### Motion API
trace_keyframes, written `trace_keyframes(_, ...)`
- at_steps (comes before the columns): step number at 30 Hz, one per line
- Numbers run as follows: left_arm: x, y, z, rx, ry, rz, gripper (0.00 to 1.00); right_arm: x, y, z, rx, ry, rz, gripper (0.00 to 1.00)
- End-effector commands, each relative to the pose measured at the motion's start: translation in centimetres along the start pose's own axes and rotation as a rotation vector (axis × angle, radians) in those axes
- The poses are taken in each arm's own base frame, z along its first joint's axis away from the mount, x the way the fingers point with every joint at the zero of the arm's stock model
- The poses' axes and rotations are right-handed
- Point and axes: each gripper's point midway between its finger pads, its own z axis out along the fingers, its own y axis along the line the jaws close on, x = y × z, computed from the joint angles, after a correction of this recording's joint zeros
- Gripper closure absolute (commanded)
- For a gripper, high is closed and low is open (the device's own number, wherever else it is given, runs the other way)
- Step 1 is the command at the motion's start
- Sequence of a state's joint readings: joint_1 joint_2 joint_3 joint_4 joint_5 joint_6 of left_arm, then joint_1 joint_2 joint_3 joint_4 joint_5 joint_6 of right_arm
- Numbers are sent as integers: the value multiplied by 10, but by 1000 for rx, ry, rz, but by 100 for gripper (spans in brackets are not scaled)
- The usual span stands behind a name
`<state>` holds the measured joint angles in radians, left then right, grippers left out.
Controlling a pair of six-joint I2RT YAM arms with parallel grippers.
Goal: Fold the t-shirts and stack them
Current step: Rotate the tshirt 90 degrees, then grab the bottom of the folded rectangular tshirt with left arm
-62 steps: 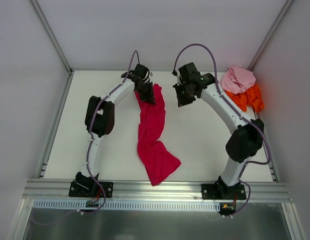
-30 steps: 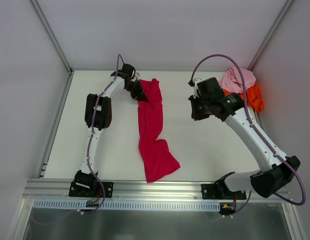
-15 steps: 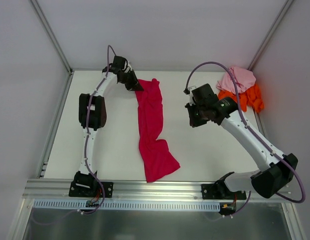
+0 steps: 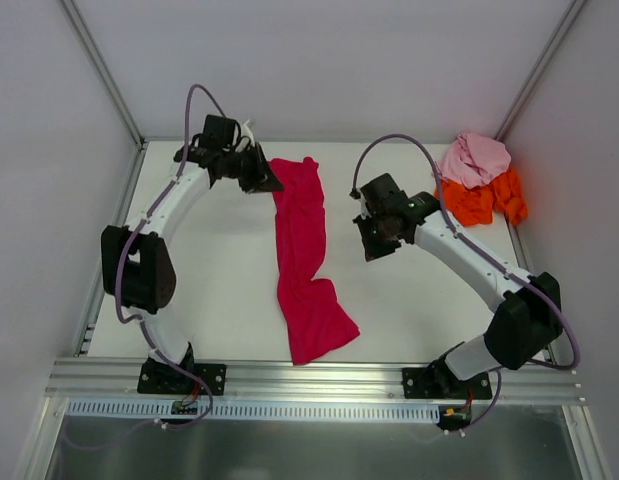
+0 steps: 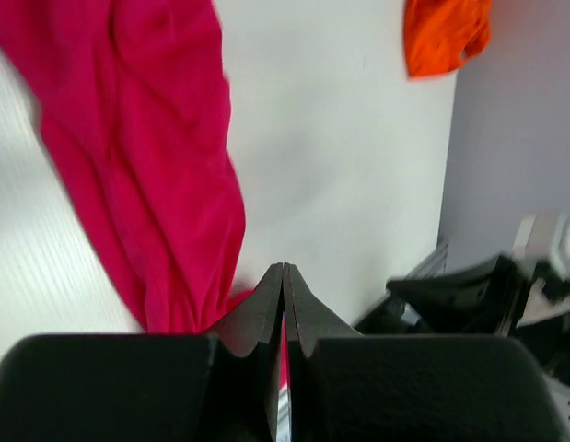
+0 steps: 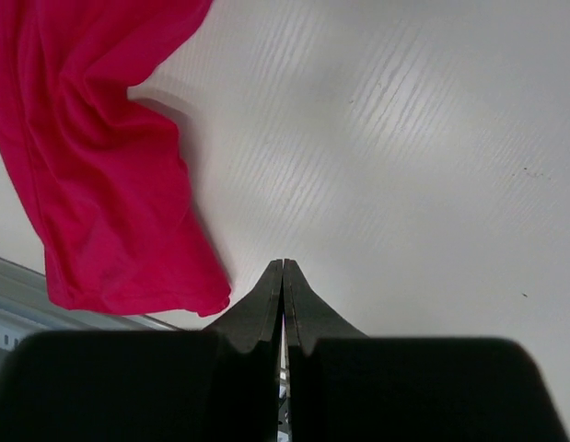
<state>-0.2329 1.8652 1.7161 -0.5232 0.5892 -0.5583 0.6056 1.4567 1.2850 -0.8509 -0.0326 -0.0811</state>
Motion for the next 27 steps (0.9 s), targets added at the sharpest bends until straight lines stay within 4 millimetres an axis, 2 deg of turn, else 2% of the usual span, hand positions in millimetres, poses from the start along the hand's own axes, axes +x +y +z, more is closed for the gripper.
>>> trace_keyframes(1,77,23,-1,-79,158,-13,100,-26,-5,3,56,-52,27,99)
trace_keyframes(3,114,34,-8,-105,213,-22,100,-41,-9,1,92,-75,45,99)
trace_keyframes(5,132,42,-14,-120,235,-29,100,-50,-21,0,145,-83,83,99)
trace_keyframes(6,146,49,-20,-136,248,-40,100,-61,-24,-5,150,-108,103,99)
trace_keyframes(10,167,73,-25,-205,245,-52,96,-80,-45,-7,199,-134,217,99)
trace_keyframes(11,170,77,-25,-216,251,-60,96,-81,-57,-7,232,-128,259,99)
trace_keyframes(13,183,86,-22,-222,278,-95,96,-87,-75,-1,258,-113,325,99)
trace_keyframes(14,194,90,-21,-215,300,-114,93,-88,-81,8,259,-89,352,99)
trace_keyframes(18,211,93,-17,-171,334,-149,69,-98,-105,12,255,-92,440,99)
trace_keyframes(19,213,92,-16,-155,349,-139,59,-102,-107,9,255,-104,444,99)
trace_keyframes(20,222,94,-18,-150,387,-141,36,-106,-114,6,258,-112,455,99)
trace_keyframes(21,222,94,-18,-148,388,-138,36,-107,-114,5,257,-112,455,99)
trace_keyframes(23,227,92,-23,-130,389,-128,19,-110,-115,4,254,-117,452,99)
trace_keyframes(27,236,87,-30,-85,395,-114,10,-111,-110,8,224,-109,453,99)
